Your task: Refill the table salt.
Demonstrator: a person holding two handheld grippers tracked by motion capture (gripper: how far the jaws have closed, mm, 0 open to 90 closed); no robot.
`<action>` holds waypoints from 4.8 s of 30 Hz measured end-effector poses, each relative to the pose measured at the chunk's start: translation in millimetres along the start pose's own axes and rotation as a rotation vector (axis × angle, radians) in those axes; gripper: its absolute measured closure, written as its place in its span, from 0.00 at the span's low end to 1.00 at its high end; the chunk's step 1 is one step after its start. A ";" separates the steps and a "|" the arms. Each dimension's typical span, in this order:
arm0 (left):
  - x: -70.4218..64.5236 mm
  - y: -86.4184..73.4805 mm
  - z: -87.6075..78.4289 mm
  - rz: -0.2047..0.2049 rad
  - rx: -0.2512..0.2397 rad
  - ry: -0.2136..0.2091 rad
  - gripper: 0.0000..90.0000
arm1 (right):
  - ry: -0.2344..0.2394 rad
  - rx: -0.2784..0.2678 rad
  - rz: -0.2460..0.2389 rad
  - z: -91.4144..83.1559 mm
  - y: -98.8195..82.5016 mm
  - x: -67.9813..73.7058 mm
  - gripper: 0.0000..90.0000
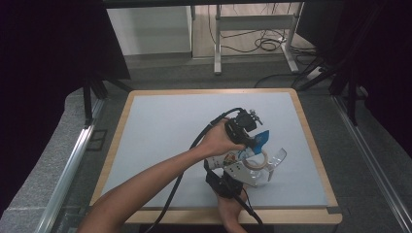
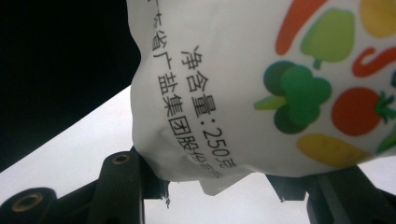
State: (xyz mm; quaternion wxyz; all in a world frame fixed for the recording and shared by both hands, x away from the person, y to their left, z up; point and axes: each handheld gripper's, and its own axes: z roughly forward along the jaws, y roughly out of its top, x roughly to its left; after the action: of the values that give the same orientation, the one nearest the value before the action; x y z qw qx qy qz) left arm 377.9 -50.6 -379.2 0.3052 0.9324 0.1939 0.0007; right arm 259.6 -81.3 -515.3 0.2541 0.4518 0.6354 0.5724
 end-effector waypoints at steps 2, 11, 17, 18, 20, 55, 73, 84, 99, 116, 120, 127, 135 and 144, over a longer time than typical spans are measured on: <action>-0.2 0.0 0.5 -0.003 0.005 -0.001 1.00 | -0.003 -0.001 -0.003 0.0 0.2 -0.1 0.54; 1.2 1.4 -0.5 -0.004 0.013 0.010 1.00 | 0.007 -0.001 -0.003 1.2 2.6 1.0 0.55; -0.7 3.8 0.5 0.000 0.014 0.009 1.00 | 0.003 -0.006 0.000 -0.2 3.6 -0.2 0.55; -0.6 3.8 0.4 0.002 0.014 0.008 1.00 | 0.003 -0.007 0.000 -0.2 3.7 -0.3 0.55; -0.4 3.3 0.2 0.001 0.013 0.007 1.00 | 0.001 -0.007 -0.003 -0.3 3.6 0.0 0.55; 4.8 3.4 -2.2 -0.009 0.011 -0.021 1.00 | -0.011 -0.003 -0.041 0.8 1.9 0.0 0.55; 11.2 11.4 -4.7 0.012 0.048 -0.055 1.00 | -0.007 -0.013 -0.031 -1.1 9.5 2.5 0.55; 8.6 12.4 -3.5 0.017 0.057 -0.057 1.00 | -0.024 -0.022 -0.052 -0.5 10.8 4.9 0.56; 7.5 15.5 -1.6 0.021 0.056 -0.060 1.00 | -0.027 -0.028 -0.057 -1.4 13.5 3.1 0.56; 6.2 17.9 -2.2 0.026 0.059 -0.056 1.00 | -0.030 -0.033 -0.048 -1.1 15.8 2.8 0.56; 6.2 18.1 -2.6 0.023 0.054 -0.056 1.00 | -0.030 -0.037 -0.051 -0.5 17.0 2.3 0.56; 6.7 17.7 -2.0 0.022 0.060 -0.052 1.00 | -0.027 -0.036 -0.054 0.2 16.6 2.7 0.57; 7.1 18.5 -0.3 0.023 0.072 -0.051 1.00 | -0.029 -0.033 -0.057 0.9 16.5 1.5 0.57; 6.8 18.4 -0.6 0.024 0.070 -0.050 1.00 | -0.029 -0.034 -0.059 0.9 16.5 1.4 0.57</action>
State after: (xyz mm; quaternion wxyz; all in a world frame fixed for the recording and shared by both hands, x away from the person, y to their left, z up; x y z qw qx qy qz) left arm 390.7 -61.4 -369.1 0.2770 0.9444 0.1750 -0.0260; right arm 264.4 -80.7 -499.5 0.2878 0.4368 0.6346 0.5689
